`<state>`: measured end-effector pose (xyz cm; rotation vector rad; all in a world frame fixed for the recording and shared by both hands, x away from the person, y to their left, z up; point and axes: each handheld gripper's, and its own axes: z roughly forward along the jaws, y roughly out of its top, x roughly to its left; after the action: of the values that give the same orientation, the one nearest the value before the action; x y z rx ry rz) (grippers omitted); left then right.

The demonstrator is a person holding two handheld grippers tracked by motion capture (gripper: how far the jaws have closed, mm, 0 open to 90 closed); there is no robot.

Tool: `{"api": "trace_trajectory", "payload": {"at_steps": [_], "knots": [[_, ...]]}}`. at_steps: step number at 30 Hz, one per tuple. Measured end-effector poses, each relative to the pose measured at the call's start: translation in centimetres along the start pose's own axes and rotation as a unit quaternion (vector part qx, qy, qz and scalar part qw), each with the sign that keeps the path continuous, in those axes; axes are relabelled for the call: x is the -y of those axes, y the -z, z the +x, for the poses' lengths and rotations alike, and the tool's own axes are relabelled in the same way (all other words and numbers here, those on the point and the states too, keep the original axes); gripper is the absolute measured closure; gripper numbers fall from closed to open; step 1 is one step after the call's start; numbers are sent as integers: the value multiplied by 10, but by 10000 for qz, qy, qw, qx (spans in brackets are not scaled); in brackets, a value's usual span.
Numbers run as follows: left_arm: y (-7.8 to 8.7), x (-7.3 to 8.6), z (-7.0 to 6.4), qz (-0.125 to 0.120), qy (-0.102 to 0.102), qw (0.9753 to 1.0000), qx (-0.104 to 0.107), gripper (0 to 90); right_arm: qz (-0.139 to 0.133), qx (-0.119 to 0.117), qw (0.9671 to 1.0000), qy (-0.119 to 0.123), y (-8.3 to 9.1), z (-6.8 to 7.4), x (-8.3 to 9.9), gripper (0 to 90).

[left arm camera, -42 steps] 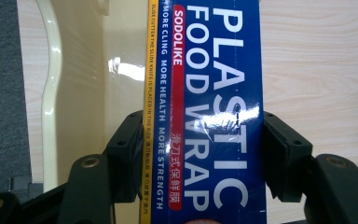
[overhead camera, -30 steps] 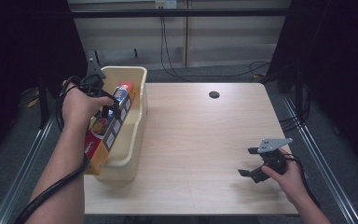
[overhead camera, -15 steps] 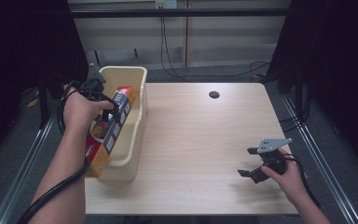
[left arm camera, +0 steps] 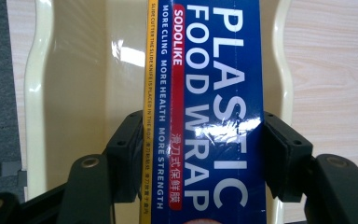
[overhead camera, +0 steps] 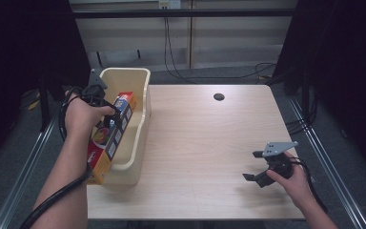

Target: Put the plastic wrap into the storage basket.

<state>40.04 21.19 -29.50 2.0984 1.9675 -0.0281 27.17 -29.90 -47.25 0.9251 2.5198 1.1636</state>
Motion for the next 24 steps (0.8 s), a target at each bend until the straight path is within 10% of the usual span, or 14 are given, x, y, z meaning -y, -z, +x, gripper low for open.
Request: {"api": "trace_trajectory", "payload": {"at_steps": [24], "knots": [[-17, 1, 1, 177, 5, 9998, -93, 401, 40, -14, 10000, 34, -1, 1, 0, 31]]}}
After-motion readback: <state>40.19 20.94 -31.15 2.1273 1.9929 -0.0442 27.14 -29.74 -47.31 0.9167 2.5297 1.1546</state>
